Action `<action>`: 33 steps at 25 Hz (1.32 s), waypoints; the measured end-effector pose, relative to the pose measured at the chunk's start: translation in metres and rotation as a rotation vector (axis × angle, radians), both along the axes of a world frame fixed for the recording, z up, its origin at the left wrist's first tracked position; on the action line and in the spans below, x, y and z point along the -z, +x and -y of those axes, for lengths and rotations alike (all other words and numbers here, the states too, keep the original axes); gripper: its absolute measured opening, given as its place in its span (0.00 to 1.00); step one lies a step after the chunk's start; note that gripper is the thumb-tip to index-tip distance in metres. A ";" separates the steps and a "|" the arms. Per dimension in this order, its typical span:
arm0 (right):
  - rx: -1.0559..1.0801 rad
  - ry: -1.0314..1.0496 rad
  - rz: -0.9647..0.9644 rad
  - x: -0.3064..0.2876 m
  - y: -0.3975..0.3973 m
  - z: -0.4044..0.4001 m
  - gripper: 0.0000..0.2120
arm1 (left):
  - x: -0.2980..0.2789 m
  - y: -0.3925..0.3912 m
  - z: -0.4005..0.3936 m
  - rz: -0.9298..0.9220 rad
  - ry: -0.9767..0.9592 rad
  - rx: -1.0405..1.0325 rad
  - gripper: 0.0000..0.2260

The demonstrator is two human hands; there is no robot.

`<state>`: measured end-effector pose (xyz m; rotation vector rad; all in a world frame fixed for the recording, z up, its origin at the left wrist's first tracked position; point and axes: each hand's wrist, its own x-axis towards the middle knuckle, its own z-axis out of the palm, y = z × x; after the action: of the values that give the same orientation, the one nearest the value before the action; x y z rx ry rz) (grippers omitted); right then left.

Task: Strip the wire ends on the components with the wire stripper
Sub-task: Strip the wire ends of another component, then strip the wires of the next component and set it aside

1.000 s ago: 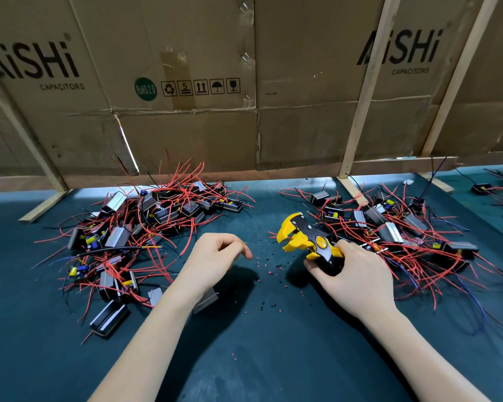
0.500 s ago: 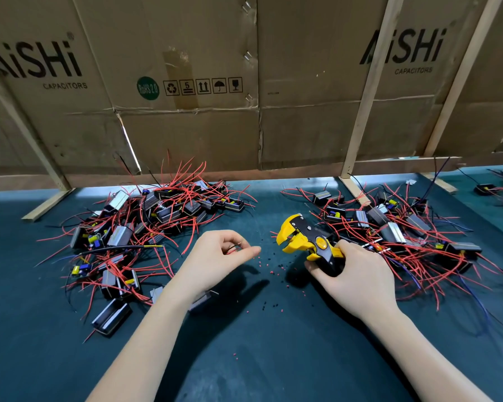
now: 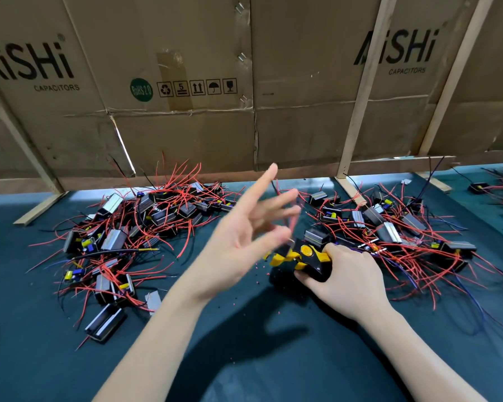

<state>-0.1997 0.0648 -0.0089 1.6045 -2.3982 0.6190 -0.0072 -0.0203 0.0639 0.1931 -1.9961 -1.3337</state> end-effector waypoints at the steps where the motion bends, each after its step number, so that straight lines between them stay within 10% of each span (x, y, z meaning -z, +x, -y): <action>1: -0.006 -0.011 0.004 0.000 0.001 0.000 0.24 | 0.003 -0.006 -0.003 0.068 -0.004 0.084 0.37; 4: -0.033 -0.076 0.111 -0.002 0.002 -0.002 0.21 | 0.014 -0.003 -0.002 0.150 0.012 0.073 0.41; 12: 0.018 -0.386 0.986 -0.022 -0.017 0.001 0.10 | 0.008 0.049 0.052 0.033 0.173 -0.713 0.10; 18: -0.212 -0.021 1.853 -0.031 -0.052 -0.006 0.35 | 0.032 0.113 0.098 0.704 -0.056 -1.516 0.19; 22: -0.413 -0.075 2.194 -0.027 -0.037 -0.003 0.32 | 0.044 0.137 0.105 0.830 -0.048 -1.579 0.19; 28: -0.507 -0.323 2.085 -0.019 -0.019 0.001 0.22 | 0.042 0.136 0.105 0.494 -0.076 -1.505 0.10; 33: -0.442 -0.403 1.495 -0.013 -0.013 0.000 0.17 | 0.031 0.127 0.104 0.114 -0.136 -1.459 0.10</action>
<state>-0.2128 0.0644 0.0037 1.6696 -2.1171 2.9639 0.1199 -0.1240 0.0330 1.3478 -1.3473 -0.2180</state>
